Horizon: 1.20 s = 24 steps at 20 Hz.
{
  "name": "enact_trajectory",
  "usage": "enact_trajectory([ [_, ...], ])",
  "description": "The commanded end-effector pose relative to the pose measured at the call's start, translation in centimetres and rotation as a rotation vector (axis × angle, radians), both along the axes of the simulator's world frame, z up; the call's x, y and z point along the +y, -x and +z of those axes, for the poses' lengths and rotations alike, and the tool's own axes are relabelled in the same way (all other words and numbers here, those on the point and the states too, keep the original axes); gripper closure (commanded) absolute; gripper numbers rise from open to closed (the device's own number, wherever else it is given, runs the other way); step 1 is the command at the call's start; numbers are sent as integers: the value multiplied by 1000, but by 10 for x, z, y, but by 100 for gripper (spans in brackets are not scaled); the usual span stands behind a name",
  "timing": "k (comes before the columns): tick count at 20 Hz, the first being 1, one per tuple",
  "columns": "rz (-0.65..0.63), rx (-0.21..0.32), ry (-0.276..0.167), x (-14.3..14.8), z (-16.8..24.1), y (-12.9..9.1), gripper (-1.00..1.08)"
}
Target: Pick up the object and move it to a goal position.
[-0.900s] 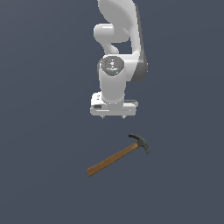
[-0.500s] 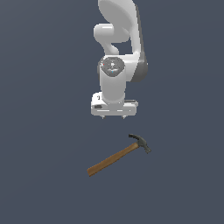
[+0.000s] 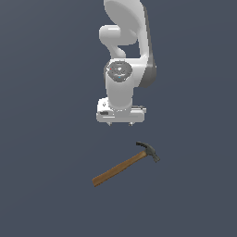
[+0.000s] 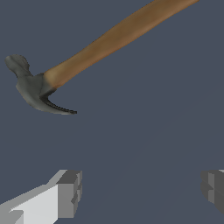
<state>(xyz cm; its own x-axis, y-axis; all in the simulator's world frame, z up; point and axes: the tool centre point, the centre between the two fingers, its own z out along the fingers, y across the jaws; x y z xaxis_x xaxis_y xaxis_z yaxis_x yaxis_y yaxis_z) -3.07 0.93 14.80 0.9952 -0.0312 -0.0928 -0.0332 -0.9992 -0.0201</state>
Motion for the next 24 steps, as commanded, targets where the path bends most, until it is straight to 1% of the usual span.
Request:
enact_trajectory([
  [1,-11,0,1,0,-1,-1,-92],
  [6,-61,-2,4,0,-3,-7,-92],
  [12,-162,-7,11,1,-9,-19,-92],
  [24,-470,-20,32,4,-28,-55,-92],
])
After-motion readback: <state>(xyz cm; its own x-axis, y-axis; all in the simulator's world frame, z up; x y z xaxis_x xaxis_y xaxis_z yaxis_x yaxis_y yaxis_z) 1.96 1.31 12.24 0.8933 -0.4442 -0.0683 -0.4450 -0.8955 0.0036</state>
